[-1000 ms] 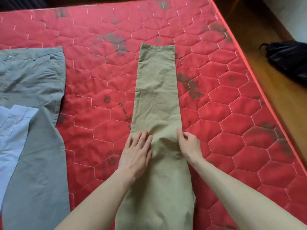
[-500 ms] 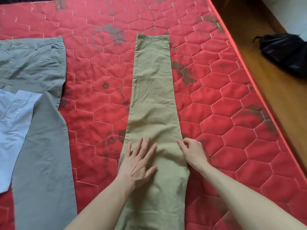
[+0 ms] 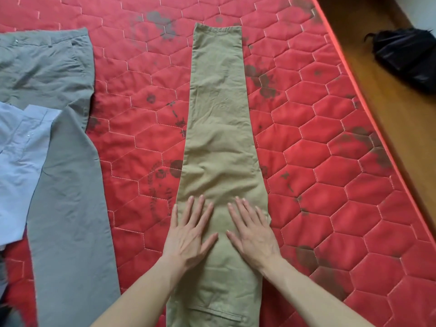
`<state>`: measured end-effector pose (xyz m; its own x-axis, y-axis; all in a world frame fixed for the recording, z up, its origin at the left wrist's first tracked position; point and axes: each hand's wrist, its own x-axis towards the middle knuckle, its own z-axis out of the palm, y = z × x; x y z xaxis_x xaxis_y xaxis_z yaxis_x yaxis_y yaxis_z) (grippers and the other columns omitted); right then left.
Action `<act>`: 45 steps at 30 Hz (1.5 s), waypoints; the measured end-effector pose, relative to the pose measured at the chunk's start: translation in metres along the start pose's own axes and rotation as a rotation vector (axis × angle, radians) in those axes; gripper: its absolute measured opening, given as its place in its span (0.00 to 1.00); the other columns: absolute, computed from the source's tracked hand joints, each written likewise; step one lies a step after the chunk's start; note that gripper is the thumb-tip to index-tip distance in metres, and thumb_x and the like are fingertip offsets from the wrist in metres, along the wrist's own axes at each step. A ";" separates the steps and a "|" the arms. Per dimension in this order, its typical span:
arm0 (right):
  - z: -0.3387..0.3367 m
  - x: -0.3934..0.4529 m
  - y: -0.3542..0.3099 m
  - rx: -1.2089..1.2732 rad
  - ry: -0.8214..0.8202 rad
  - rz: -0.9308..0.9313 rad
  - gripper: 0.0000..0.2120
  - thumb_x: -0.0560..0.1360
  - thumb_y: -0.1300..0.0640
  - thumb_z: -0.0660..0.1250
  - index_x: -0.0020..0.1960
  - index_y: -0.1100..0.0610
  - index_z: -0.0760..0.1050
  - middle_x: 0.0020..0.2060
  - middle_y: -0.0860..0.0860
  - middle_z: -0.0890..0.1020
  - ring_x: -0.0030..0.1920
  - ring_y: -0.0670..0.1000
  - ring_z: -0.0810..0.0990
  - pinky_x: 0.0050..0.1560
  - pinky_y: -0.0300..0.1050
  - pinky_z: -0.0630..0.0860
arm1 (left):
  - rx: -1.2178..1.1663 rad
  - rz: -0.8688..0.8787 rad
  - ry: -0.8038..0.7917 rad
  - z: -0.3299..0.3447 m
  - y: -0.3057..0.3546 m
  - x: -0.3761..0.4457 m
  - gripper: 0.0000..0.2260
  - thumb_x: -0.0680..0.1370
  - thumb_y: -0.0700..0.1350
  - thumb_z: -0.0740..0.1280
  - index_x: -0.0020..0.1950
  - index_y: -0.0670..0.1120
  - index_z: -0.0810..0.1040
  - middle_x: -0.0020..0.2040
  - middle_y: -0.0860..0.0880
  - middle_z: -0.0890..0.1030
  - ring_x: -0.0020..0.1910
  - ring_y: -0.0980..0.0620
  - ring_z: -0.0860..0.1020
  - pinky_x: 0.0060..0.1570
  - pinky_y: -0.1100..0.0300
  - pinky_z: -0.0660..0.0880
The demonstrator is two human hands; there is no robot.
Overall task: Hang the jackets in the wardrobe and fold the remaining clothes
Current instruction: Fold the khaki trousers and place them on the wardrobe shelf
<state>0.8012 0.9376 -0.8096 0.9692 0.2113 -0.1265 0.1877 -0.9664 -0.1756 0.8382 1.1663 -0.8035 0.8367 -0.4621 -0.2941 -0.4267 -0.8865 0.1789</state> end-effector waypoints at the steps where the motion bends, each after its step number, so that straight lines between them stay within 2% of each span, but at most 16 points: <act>1: 0.006 -0.014 -0.003 0.000 -0.016 0.068 0.34 0.83 0.39 0.57 0.84 0.53 0.56 0.83 0.53 0.55 0.83 0.53 0.52 0.80 0.56 0.54 | 0.002 0.005 -0.005 0.005 0.004 -0.011 0.36 0.81 0.68 0.54 0.85 0.53 0.54 0.85 0.48 0.50 0.84 0.42 0.47 0.76 0.32 0.53; 4: 0.013 -0.038 -0.011 -0.038 -0.032 0.248 0.35 0.83 0.38 0.54 0.84 0.55 0.54 0.84 0.55 0.53 0.83 0.54 0.51 0.80 0.58 0.55 | 0.017 0.043 -0.020 0.016 0.015 -0.041 0.36 0.80 0.69 0.55 0.84 0.54 0.54 0.85 0.46 0.50 0.84 0.40 0.48 0.76 0.30 0.51; 6: 0.008 -0.038 -0.019 -0.066 -0.031 0.290 0.35 0.83 0.40 0.54 0.83 0.58 0.55 0.84 0.57 0.52 0.83 0.55 0.51 0.80 0.59 0.54 | 0.018 0.056 -0.031 0.018 0.019 -0.052 0.37 0.80 0.70 0.55 0.84 0.54 0.54 0.85 0.45 0.50 0.83 0.39 0.47 0.76 0.31 0.51; 8: 0.002 -0.036 -0.028 -0.060 -0.017 0.226 0.34 0.83 0.42 0.55 0.84 0.58 0.55 0.84 0.57 0.52 0.83 0.56 0.50 0.80 0.60 0.53 | 0.011 0.062 -0.033 0.017 0.019 -0.055 0.37 0.80 0.70 0.55 0.85 0.54 0.54 0.85 0.45 0.49 0.83 0.38 0.47 0.77 0.33 0.51; 12: 0.005 -0.054 -0.041 -0.051 -0.021 -0.073 0.35 0.82 0.41 0.60 0.84 0.54 0.56 0.84 0.54 0.54 0.83 0.53 0.52 0.78 0.60 0.57 | -0.022 0.153 -0.016 0.012 0.015 -0.056 0.37 0.81 0.67 0.57 0.85 0.49 0.53 0.85 0.44 0.51 0.84 0.43 0.49 0.78 0.43 0.53; 16: 0.016 -0.077 -0.048 -0.059 -0.054 -0.026 0.36 0.83 0.39 0.59 0.84 0.56 0.55 0.84 0.53 0.53 0.83 0.53 0.51 0.79 0.59 0.57 | 0.024 0.311 0.004 0.020 0.003 -0.086 0.37 0.83 0.63 0.58 0.84 0.42 0.54 0.85 0.44 0.52 0.84 0.46 0.51 0.77 0.46 0.56; 21: 0.011 -0.081 -0.066 -0.013 -0.050 0.005 0.33 0.84 0.47 0.59 0.84 0.58 0.53 0.84 0.55 0.51 0.84 0.55 0.49 0.79 0.61 0.55 | 0.081 0.400 0.027 0.027 -0.009 -0.121 0.33 0.83 0.58 0.60 0.84 0.44 0.55 0.84 0.44 0.54 0.83 0.45 0.53 0.77 0.45 0.57; 25: 0.020 -0.116 -0.067 0.043 -0.041 -0.220 0.32 0.82 0.47 0.61 0.83 0.56 0.59 0.83 0.51 0.57 0.83 0.52 0.55 0.77 0.59 0.64 | 0.094 0.527 0.020 0.036 -0.008 -0.130 0.33 0.83 0.55 0.61 0.84 0.46 0.55 0.84 0.44 0.53 0.83 0.45 0.53 0.79 0.44 0.54; 27: 0.023 -0.121 -0.063 0.042 -0.040 -0.229 0.33 0.81 0.46 0.62 0.82 0.55 0.60 0.83 0.51 0.58 0.83 0.52 0.55 0.76 0.59 0.65 | 0.128 0.629 -0.024 0.037 -0.017 -0.131 0.35 0.82 0.59 0.61 0.85 0.46 0.53 0.85 0.43 0.52 0.84 0.45 0.51 0.79 0.41 0.51; 28: 0.024 -0.121 -0.061 0.035 -0.044 -0.247 0.33 0.81 0.46 0.62 0.83 0.55 0.59 0.83 0.52 0.58 0.83 0.53 0.54 0.76 0.60 0.64 | 0.143 0.698 -0.051 0.035 -0.023 -0.129 0.36 0.82 0.60 0.60 0.85 0.47 0.53 0.85 0.43 0.52 0.84 0.44 0.50 0.78 0.39 0.50; 30: 0.021 -0.122 -0.052 -0.008 -0.113 -0.441 0.33 0.82 0.43 0.60 0.84 0.53 0.56 0.83 0.52 0.56 0.83 0.54 0.52 0.79 0.61 0.59 | 0.142 0.856 -0.129 0.027 -0.034 -0.129 0.36 0.81 0.59 0.60 0.85 0.49 0.50 0.85 0.43 0.49 0.84 0.44 0.47 0.78 0.36 0.45; 32: 0.014 -0.127 -0.032 -0.054 -0.260 -0.718 0.34 0.84 0.40 0.56 0.85 0.50 0.51 0.84 0.50 0.51 0.84 0.54 0.48 0.81 0.59 0.51 | 0.149 0.965 -0.235 0.017 -0.047 -0.129 0.40 0.78 0.57 0.62 0.85 0.51 0.47 0.85 0.43 0.45 0.84 0.44 0.43 0.79 0.37 0.39; 34: 0.000 -0.126 -0.010 -0.082 -0.407 -0.866 0.35 0.84 0.39 0.55 0.85 0.49 0.45 0.84 0.50 0.46 0.84 0.54 0.43 0.82 0.57 0.45 | 0.224 1.033 -0.305 0.006 -0.062 -0.126 0.44 0.73 0.53 0.62 0.85 0.50 0.44 0.85 0.43 0.42 0.84 0.44 0.42 0.79 0.39 0.36; 39: -0.019 -0.126 0.017 -0.145 -0.543 -0.928 0.47 0.74 0.47 0.64 0.85 0.50 0.41 0.84 0.51 0.42 0.84 0.53 0.40 0.82 0.55 0.43 | 0.379 1.102 -0.222 0.002 -0.073 -0.124 0.37 0.76 0.37 0.49 0.85 0.46 0.44 0.85 0.41 0.45 0.83 0.40 0.48 0.78 0.35 0.53; 41: -0.013 -0.130 0.018 -0.179 -0.473 -0.928 0.47 0.74 0.51 0.65 0.85 0.51 0.43 0.84 0.51 0.44 0.84 0.54 0.42 0.82 0.55 0.44 | 0.404 1.074 -0.132 0.009 -0.068 -0.129 0.35 0.76 0.35 0.47 0.85 0.47 0.48 0.84 0.39 0.51 0.82 0.38 0.54 0.76 0.35 0.61; 45: 0.008 -0.151 0.005 -0.230 -0.252 -0.814 0.40 0.76 0.64 0.59 0.85 0.51 0.48 0.84 0.52 0.50 0.83 0.54 0.49 0.81 0.56 0.50 | 0.368 0.910 -0.019 0.031 -0.044 -0.136 0.33 0.80 0.38 0.56 0.85 0.51 0.52 0.82 0.35 0.58 0.80 0.32 0.58 0.72 0.31 0.65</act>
<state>0.6545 0.9024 -0.7987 0.4623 0.8466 -0.2638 0.8581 -0.5021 -0.1076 0.7325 1.2676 -0.8001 0.1307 -0.9701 -0.2047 -0.9890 -0.1420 0.0417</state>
